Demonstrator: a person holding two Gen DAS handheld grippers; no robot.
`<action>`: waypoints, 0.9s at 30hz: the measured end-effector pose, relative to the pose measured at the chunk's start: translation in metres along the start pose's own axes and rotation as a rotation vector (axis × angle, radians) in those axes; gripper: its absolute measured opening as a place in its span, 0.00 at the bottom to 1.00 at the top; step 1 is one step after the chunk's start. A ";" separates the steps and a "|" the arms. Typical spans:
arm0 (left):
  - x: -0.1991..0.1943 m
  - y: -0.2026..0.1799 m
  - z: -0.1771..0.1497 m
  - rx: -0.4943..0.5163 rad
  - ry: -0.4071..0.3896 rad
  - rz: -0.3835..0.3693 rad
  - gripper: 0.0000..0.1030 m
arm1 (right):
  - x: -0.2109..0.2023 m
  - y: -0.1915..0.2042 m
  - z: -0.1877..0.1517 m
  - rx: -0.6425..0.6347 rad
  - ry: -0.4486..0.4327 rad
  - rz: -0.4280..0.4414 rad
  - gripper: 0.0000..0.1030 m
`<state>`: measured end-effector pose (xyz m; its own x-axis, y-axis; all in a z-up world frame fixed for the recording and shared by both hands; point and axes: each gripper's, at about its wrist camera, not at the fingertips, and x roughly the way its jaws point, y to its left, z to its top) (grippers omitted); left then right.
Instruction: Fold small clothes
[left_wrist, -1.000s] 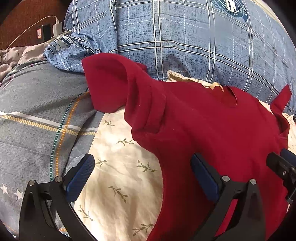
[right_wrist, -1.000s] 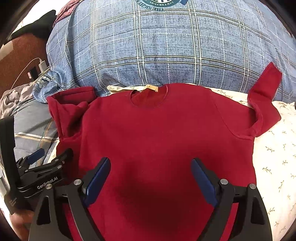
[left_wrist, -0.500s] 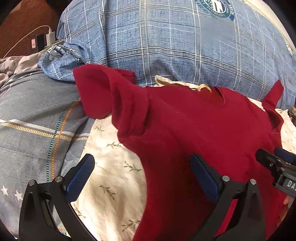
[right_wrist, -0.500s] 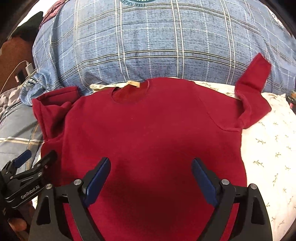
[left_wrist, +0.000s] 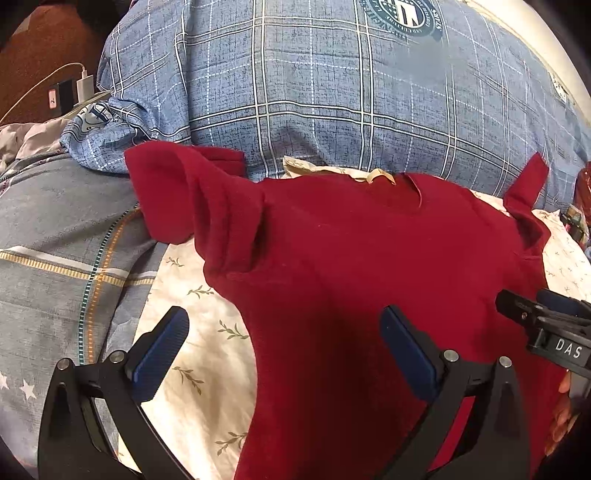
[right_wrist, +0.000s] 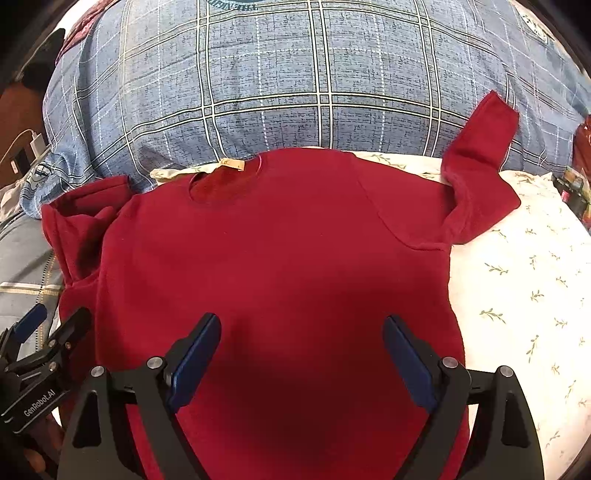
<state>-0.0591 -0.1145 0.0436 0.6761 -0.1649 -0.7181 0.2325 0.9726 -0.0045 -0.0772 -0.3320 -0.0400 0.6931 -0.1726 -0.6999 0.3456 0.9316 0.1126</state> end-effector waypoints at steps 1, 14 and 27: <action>0.000 0.000 0.000 0.000 0.005 0.003 1.00 | 0.000 0.000 0.000 0.002 0.000 0.001 0.88; -0.011 0.003 0.002 -0.012 -0.001 0.028 1.00 | -0.003 0.003 -0.004 -0.030 -0.003 0.012 0.88; -0.006 0.003 0.001 -0.001 0.007 0.039 1.00 | -0.002 0.009 -0.006 -0.034 0.007 0.046 0.88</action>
<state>-0.0613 -0.1109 0.0486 0.6799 -0.1252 -0.7226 0.2053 0.9784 0.0236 -0.0788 -0.3211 -0.0417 0.7031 -0.1267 -0.6997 0.2917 0.9488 0.1214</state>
